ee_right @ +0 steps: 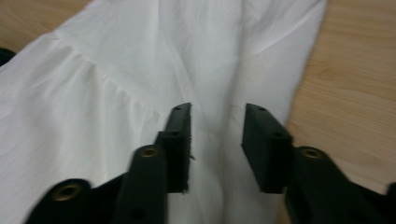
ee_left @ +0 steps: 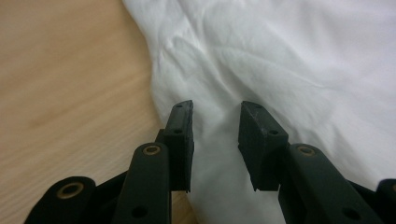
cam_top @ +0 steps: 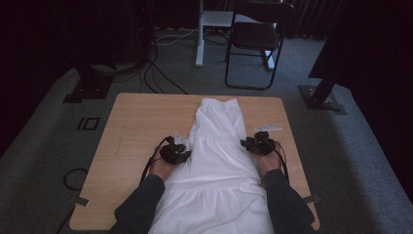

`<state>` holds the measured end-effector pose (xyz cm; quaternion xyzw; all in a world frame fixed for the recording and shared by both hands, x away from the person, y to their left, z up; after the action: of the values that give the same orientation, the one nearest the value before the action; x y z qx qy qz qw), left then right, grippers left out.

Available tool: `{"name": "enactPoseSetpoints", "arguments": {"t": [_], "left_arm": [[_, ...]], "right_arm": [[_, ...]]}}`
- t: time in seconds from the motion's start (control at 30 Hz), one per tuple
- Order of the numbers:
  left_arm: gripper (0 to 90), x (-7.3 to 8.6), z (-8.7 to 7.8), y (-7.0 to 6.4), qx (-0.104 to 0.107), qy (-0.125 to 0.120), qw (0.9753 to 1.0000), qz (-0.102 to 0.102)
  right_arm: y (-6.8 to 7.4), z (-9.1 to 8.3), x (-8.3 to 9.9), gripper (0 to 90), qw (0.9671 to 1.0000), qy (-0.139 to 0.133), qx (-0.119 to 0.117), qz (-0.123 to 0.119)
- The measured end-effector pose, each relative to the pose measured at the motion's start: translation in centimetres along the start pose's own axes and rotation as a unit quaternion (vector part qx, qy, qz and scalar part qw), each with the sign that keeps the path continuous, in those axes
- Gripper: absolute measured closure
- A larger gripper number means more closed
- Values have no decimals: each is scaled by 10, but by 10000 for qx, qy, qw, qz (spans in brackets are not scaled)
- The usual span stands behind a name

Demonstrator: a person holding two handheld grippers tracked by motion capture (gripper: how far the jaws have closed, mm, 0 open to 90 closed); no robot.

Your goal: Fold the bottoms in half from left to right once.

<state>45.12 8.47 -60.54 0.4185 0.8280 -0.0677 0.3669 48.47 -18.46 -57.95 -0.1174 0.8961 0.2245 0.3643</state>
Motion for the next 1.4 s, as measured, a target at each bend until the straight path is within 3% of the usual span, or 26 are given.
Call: {"name": "enactPoseSetpoints", "arguments": {"t": [0.1,0.17,0.2,0.27,0.33,0.37,0.43,0.53,0.6,0.67,0.77,0.83,0.9,0.93,0.97,1.03,1.07,1.13,1.27,1.4], "left_arm": [[621,2,-1,2,-4,-65,9999,-117],[598,3,0,3,15,-116,9997,-213],[597,4,-1,3,31,-121,9996,-245],[587,5,-1,3,52,-151,9994,-307],[582,7,-2,3,68,-172,9994,-297],[583,7,-3,3,79,-165,9994,-294],[583,7,-3,2,65,-165,9995,-269],[580,5,-3,0,102,-103,9995,-266],[556,2,-4,4,13,-77,9997,-214],[553,-10,-8,11,-86,-216,9995,-218],[533,-30,-5,18,-144,-409,9987,-263],[521,-42,5,20,-122,-410,9987,-270],[521,-47,21,19,-109,-240,9995,-181],[526,-45,31,16,-71,-69,9999,-130],[594,-41,38,15,-59,118,9999,-83],[714,-41,39,14,124,-50,9993,-337],[757,-40,38,13,141,-52,9993,-356],[834,-36,34,10,74,22,9999,-110],[853,-19,18,4,141,5,9999,-71],[852,6,-7,-13,267,-188,9991,-287]], "right_arm": [[-3,20,3,582,9996,268,69,43],[-5,28,5,750,9990,444,95,28],[-4,27,2,837,9990,379,137,-214],[-5,14,-10,872,9976,68,476,-494],[-7,-8,-29,876,9954,-483,710,-424],[-12,-17,-36,876,9920,-656,968,-473],[-21,-17,-36,873,9926,-573,1023,-319],[-33,1,-17,864,9932,-190,1131,-179],[-37,13,-5,858,9943,-12,1070,-19],[-39,21,3,851,9945,92,1033,112],[-39,22,3,843,9945,107,1030,165],[-39,22,3,835,9942,134,1056,158],[-40,22,3,822,9942,133,1040,261],[-40,22,3,816,9943,122,1020,291],[-41,22,3,808,9945,92,990,331],[-42,21,4,805,9950,33,923,375],[-43,21,4,805,9953,-5,891,375],[-42,19,7,819,9959,-39,831,364],[-30,10,23,828,9981,-17,594,187],[-13,-8,50,827,9995,-4,328,15]]}}
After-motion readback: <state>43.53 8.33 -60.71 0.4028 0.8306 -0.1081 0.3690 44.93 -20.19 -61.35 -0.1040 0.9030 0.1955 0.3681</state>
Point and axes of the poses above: each handheld gripper's, and its own axes: z roughly forward along the jaws, x roughly out of its underside, y roughly to its left, the point moved 8 cm from there along z, roughly forward along the jaws, and after that the axes turned 13 degrees about z, right-handed, at the moved point
